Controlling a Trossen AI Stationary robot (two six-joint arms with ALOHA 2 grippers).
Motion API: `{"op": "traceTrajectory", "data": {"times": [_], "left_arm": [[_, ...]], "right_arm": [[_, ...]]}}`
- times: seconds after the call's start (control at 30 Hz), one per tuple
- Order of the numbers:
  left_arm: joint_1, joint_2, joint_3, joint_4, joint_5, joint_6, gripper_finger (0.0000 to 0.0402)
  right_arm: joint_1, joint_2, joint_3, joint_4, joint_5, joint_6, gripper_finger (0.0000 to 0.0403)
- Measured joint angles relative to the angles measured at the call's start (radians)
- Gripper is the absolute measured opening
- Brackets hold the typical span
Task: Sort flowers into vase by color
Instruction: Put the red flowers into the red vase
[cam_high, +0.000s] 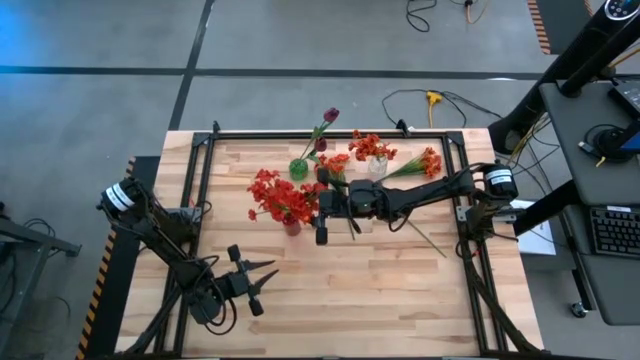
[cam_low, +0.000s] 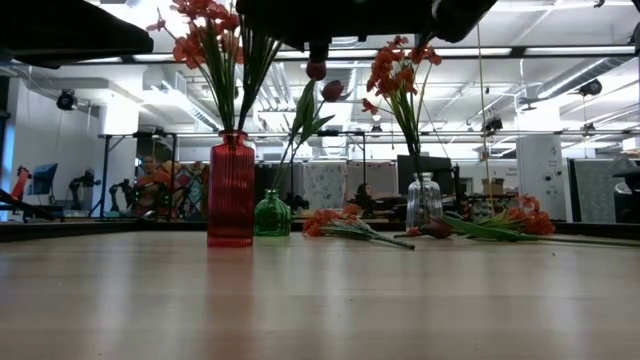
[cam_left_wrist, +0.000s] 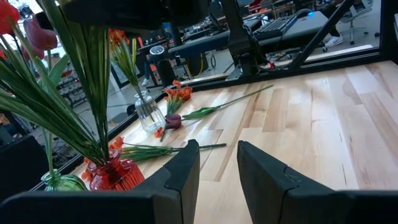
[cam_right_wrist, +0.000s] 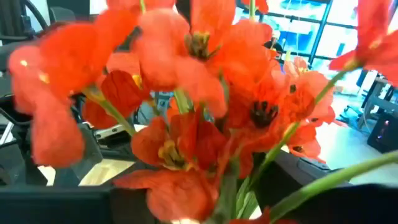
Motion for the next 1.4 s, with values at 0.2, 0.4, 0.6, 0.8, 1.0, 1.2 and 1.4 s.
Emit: {"op": "traceTrajectory", "data": {"times": [0.2, 0.4, 0.6, 0.8, 1.0, 1.2, 1.4], "left_arm": [[0.000, 0.000, 0.000, 0.000, 0.000, 0.000, 0.0091], [0.000, 0.000, 0.000, 0.000, 0.000, 0.000, 0.0091], [0.000, 0.000, 0.000, 0.000, 0.000, -0.006, 0.0091], [0.000, 0.000, 0.000, -0.001, 0.000, -0.008, 0.0091], [0.000, 0.000, 0.000, -0.007, 0.000, -0.016, 0.0091], [0.000, 0.000, 0.000, -0.010, 0.000, -0.016, 0.0091], [0.000, 0.000, 0.000, -0.011, 0.000, -0.016, 0.0091]], "right_arm": [[0.000, 0.000, 0.000, -0.028, 0.000, 0.000, 0.0207], [0.000, -0.001, 0.000, -0.057, 0.002, 0.021, 0.0246], [0.001, -0.007, 0.000, -0.134, 0.070, 0.038, 0.0285], [0.001, -0.009, 0.000, -0.174, 0.078, 0.056, 0.0302], [0.003, -0.014, 0.000, -0.206, 0.078, 0.056, 0.0311], [0.003, -0.055, 0.000, -0.297, 0.078, 0.055, 0.0316], [0.005, -0.099, 0.001, -0.403, 0.078, 0.074, 0.0313]]}}
